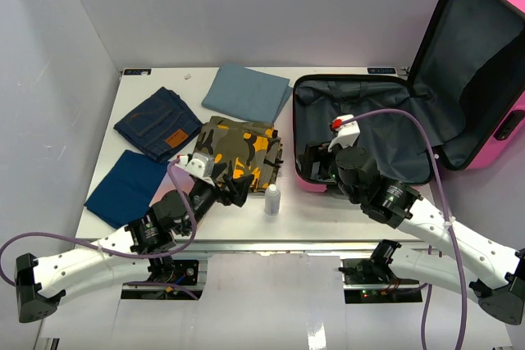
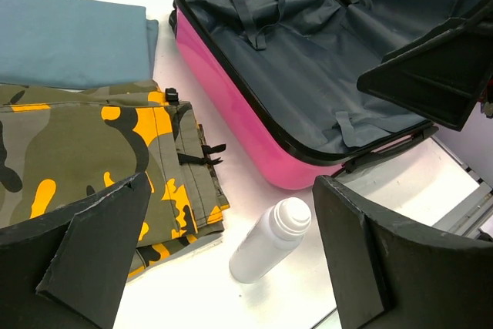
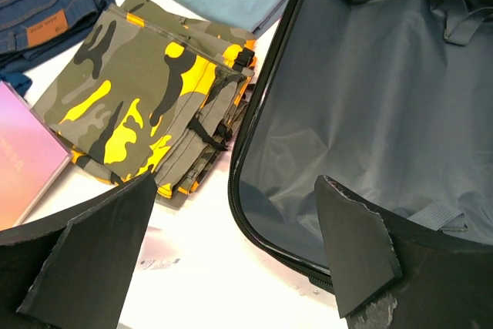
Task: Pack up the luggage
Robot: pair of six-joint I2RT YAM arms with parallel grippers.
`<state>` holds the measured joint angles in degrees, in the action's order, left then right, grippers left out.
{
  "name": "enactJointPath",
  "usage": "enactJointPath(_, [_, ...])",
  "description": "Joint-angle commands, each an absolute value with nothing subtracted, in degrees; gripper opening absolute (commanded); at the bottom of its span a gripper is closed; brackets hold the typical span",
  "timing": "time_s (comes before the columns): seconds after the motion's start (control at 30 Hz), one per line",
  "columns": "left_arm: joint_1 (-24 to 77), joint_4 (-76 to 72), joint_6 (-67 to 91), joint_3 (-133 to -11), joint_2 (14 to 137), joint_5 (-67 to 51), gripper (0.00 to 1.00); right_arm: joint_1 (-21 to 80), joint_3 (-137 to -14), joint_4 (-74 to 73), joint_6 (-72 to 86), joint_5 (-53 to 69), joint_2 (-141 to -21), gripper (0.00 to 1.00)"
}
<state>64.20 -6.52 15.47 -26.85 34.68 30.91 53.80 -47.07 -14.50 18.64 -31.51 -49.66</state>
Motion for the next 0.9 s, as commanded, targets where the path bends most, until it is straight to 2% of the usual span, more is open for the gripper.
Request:
enactJointPath(0.0, [64.3, -7.0, 15.4, -26.5, 33.9, 34.0, 0.98, 54.0, -47.8, -11.5, 15.7, -30.1, -49.6, 0.9])
enactJointPath(0.23, [64.3, -7.3, 16.0, -24.7, 29.6, 37.0, 0.98, 54.0, -48.1, -10.5, 11.3, -21.2, -50.4, 0.9])
enactJointPath(0.4, [64.3, -5.8, 17.5, -24.3, 28.1, 44.3, 0.98, 54.7, -49.2, -10.4, 8.8, -9.1, -53.9, 0.91])
enactJointPath(0.57, [64.3, 2.1, 22.9, -25.9, 28.1, 55.4, 0.98, 58.3, -49.9, -10.7, 6.0, -8.7, -58.9, 0.9])
enactJointPath(0.67, [64.3, 2.6, 23.5, -26.1, 27.5, 55.9, 0.98, 59.8, -48.7, -8.4, 5.6, -5.2, -59.7, 0.9])
enactJointPath(0.87, [64.3, 2.6, 23.6, -25.7, 26.3, 56.2, 0.98, 62.2, -48.3, -7.5, 5.4, -7.0, -61.8, 0.9])
